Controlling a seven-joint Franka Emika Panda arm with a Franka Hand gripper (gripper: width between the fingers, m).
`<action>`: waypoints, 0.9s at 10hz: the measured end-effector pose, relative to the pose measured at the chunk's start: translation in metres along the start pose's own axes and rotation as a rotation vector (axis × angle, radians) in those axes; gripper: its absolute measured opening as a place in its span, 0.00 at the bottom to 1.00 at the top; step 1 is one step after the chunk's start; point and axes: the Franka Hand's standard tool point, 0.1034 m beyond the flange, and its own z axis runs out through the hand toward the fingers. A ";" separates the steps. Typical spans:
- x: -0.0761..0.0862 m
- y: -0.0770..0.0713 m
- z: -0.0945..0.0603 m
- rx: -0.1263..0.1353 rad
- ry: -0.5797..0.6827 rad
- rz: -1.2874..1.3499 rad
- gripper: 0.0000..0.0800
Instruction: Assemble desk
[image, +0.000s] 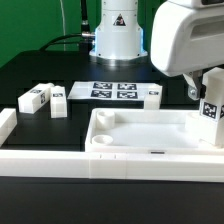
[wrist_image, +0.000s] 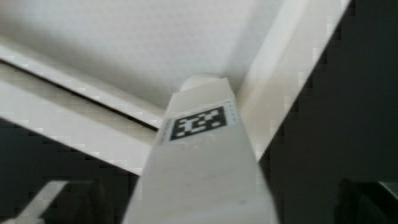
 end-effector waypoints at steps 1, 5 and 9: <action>-0.001 0.002 0.000 -0.003 -0.001 -0.091 0.81; -0.001 0.003 0.001 -0.002 -0.002 -0.142 0.47; -0.001 0.002 0.001 -0.001 -0.002 -0.120 0.36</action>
Offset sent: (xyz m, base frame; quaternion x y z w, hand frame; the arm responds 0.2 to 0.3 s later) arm 0.0000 0.0000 0.0000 0.0000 0.0000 0.0000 1.0000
